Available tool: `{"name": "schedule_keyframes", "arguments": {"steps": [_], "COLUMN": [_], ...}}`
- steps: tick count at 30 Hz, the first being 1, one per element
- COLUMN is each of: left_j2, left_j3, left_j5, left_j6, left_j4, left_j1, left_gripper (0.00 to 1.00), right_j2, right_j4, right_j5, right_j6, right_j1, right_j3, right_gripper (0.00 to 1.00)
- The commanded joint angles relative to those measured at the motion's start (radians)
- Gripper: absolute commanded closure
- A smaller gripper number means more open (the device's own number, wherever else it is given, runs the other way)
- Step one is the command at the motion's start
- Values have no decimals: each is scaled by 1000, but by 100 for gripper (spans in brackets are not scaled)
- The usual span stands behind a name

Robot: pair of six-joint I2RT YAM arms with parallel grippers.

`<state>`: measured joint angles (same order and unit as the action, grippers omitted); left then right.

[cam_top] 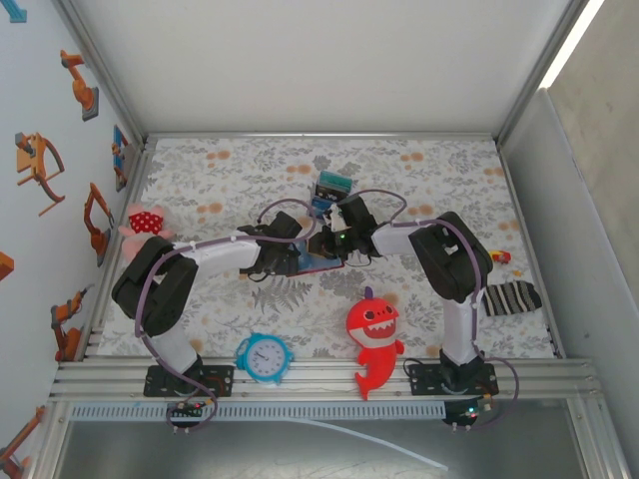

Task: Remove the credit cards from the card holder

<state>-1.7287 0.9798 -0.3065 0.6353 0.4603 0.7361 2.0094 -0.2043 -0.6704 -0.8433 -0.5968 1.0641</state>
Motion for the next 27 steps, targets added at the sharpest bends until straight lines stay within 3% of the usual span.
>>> {"name": "schedule_keyframes", "arguments": {"steps": [1, 27], "left_j2": [-40, -44], "left_j3": [-5, -4], "left_j5": [-3, -5], "left_j6": [-17, -16], "left_j4": [49, 52], "left_j1": [-2, -2], "left_gripper": [3, 3], "right_j2": [-21, -43], "right_j4": [-34, -72], "right_j5": [-16, -34], "right_j6": [-12, -18], "right_j1": [7, 37], "right_j3": [-11, -29], "right_gripper": [90, 89]}}
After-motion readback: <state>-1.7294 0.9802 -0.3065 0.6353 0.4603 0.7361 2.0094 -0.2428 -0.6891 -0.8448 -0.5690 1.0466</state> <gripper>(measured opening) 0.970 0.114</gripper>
